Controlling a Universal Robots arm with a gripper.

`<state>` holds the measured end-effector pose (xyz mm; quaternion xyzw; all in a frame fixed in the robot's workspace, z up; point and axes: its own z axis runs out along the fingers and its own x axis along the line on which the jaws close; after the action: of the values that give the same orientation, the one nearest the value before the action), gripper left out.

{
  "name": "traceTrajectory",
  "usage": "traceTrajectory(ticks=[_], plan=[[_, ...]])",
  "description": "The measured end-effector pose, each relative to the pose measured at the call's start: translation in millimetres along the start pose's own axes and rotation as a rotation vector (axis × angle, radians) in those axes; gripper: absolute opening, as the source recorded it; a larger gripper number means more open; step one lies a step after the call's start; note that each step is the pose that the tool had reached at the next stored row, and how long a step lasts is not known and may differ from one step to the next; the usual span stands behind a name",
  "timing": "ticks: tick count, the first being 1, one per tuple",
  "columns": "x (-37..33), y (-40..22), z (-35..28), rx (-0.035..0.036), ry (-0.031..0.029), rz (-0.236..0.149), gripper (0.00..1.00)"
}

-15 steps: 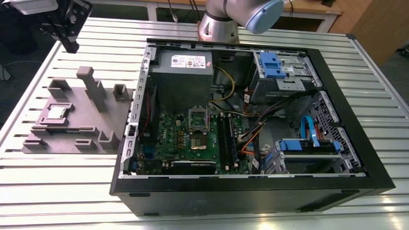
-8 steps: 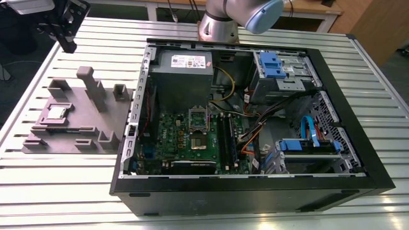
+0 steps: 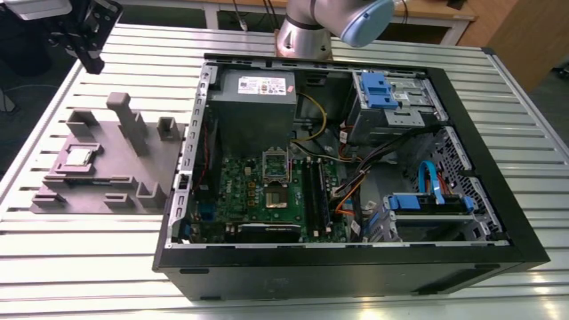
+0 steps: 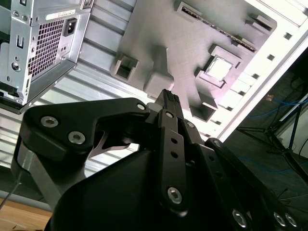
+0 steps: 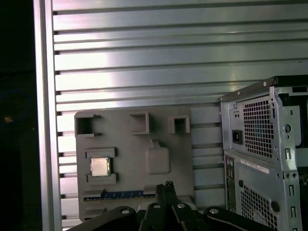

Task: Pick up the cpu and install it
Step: 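Reach for the cpu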

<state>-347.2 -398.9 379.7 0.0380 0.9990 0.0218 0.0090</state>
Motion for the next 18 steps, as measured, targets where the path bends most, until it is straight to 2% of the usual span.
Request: traceTrajectory(ticks=[18], plan=[[5.4, -0.4, 0.2, 0.0, 0.0, 0.0, 0.11]])
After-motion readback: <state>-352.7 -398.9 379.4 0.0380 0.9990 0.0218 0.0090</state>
